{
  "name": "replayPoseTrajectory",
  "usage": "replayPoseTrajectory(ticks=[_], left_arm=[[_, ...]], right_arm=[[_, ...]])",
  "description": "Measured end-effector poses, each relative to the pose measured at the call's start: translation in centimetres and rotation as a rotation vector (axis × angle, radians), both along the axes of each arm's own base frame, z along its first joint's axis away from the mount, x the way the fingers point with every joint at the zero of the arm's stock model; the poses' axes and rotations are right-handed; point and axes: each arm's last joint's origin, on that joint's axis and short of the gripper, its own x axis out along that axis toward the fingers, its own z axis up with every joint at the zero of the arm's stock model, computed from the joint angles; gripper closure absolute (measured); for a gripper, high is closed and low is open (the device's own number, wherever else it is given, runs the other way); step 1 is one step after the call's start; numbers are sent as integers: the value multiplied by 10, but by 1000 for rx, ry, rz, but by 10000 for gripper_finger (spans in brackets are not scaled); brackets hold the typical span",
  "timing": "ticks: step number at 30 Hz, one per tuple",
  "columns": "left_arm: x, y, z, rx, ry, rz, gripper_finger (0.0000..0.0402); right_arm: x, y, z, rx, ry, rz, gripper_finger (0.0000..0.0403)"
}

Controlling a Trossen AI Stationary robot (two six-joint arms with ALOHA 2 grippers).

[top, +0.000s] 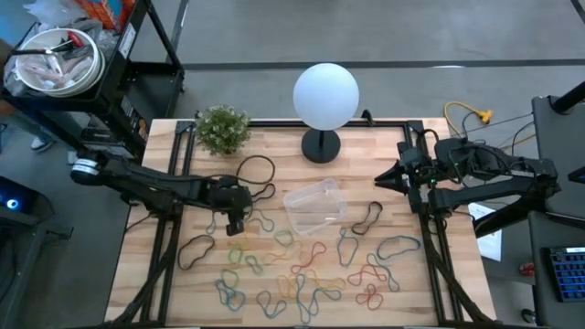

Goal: Pick and place rubber bands into bin
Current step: Put the black rubber band into the transparent bin

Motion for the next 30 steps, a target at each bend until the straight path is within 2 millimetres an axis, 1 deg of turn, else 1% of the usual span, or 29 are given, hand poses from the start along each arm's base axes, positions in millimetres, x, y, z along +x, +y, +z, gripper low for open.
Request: replayPoseTrajectory(ticks=[9,14,18,21,24,27,30], left_arm=[[14,0,-34,22,143,88,290],[18,0,-48,40,196,145,290],[22,0,-46,54,183,151,290],[21,0,-38,67,151,148,290],[18,2,-31,117,111,153,290],[13,5,-30,172,111,165,290],[11,7,-33,186,112,160,290]], right_arm=[[1,-1,-3,-18,7,-22,346],[1,-1,-3,-25,7,-19,346],[1,-1,-3,-24,7,-19,346],[1,-1,-3,-16,8,-22,346],[1,-1,-3,-15,9,-22,346],[2,-1,-4,-15,11,-22,346],[2,-1,-5,-19,15,-21,346]])
